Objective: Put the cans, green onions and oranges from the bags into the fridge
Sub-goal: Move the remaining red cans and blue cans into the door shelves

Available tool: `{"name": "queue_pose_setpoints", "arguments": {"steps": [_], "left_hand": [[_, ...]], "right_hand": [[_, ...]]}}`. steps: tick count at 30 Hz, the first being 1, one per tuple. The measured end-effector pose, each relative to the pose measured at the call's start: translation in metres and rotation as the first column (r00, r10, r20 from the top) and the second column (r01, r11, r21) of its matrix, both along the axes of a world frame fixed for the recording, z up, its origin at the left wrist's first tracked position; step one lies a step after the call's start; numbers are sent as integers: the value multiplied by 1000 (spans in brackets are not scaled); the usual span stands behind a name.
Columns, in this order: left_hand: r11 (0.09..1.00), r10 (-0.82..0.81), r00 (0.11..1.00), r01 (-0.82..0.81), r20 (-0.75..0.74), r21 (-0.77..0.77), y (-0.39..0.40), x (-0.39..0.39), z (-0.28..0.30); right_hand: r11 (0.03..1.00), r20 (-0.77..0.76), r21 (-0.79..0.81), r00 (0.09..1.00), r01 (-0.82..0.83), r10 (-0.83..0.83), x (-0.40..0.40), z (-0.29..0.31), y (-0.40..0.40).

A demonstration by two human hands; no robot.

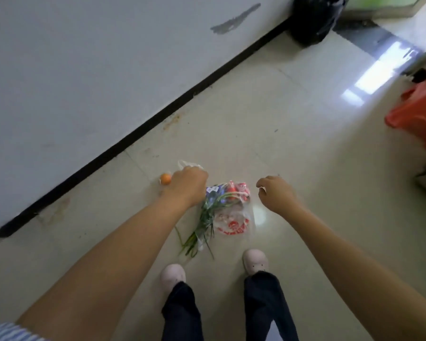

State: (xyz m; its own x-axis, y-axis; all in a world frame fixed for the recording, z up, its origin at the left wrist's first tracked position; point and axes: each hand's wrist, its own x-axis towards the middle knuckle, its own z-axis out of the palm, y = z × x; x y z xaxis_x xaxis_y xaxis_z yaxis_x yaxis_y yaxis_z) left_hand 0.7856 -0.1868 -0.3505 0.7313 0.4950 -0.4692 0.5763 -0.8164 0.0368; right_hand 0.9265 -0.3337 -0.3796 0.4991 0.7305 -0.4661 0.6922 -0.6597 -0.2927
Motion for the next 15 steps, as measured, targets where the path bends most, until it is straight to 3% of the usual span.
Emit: {"name": "queue_pose_setpoints", "arguments": {"steps": [4, 7, 11, 15], "left_hand": [[984, -180, 982, 179, -62, -22, 10, -15, -84], [964, -263, 961, 258, -90, -61, 6, -20, -160], [940, -314, 943, 293, -109, -174, -8, -15, -276], [879, -469, 869, 442, -158, -177, -25, -2, -396]], "right_hand": [[981, -16, -95, 985, 167, -169, -34, -85, -20], [968, -32, -160, 979, 195, -203, -53, -160, -36], [970, 34, -189, 988, 153, -149, -63, -267, -51], [984, 84, -173, 996, 39, -25, -56, -375, -56]]}}
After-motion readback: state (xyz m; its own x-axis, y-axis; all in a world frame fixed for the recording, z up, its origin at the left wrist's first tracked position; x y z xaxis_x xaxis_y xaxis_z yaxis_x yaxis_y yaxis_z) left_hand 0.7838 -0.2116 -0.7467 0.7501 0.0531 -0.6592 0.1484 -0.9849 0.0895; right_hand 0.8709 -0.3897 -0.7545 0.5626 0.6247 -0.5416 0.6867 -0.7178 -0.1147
